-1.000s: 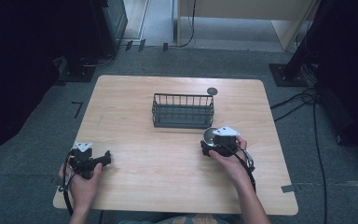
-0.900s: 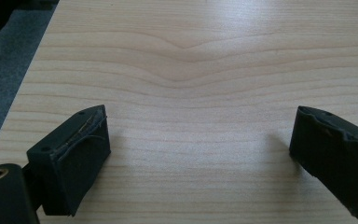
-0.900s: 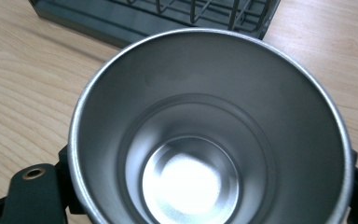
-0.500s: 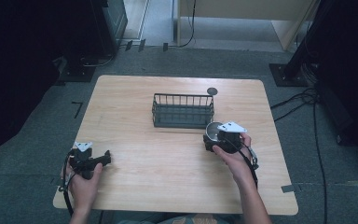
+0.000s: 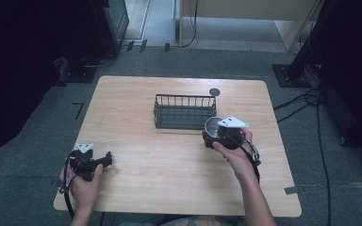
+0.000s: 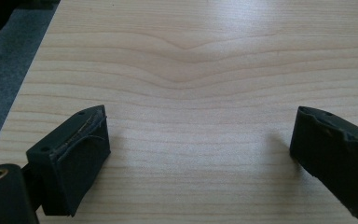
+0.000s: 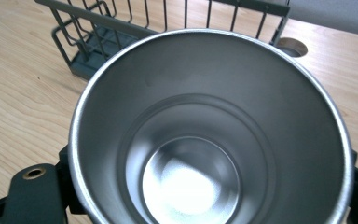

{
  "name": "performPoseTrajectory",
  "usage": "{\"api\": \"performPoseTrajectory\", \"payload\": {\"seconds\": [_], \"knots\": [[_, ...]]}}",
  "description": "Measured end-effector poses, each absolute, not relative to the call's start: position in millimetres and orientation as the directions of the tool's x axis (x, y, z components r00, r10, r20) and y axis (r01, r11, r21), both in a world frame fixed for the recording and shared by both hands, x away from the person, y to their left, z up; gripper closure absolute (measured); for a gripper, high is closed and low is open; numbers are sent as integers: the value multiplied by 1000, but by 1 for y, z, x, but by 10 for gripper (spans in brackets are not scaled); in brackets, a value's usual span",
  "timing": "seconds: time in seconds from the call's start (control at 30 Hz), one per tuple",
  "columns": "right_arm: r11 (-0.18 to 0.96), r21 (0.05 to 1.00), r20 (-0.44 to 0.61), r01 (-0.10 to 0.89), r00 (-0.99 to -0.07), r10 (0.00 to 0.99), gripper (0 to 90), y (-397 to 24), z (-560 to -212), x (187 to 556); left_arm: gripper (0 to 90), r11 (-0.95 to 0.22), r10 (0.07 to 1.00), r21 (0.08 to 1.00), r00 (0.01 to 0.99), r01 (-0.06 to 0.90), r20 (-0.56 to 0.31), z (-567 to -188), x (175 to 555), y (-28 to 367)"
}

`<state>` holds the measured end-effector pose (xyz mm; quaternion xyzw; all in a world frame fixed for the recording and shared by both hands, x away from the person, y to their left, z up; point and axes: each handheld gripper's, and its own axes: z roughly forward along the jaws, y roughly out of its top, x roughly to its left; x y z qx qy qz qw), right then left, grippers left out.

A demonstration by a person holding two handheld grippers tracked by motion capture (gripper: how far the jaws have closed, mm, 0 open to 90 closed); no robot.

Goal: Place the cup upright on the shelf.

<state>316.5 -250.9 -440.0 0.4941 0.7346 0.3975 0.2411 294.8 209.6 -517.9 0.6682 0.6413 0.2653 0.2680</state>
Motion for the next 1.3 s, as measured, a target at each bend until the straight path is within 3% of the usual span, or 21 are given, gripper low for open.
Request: {"api": "performPoseTrajectory", "payload": {"seconds": [1.3], "knots": [[210, 862, 3, 461, -420, 907, 185, -225, -378, 352, 51, -28, 1000, 701, 29, 713, 11, -518, 296, 209]]}}
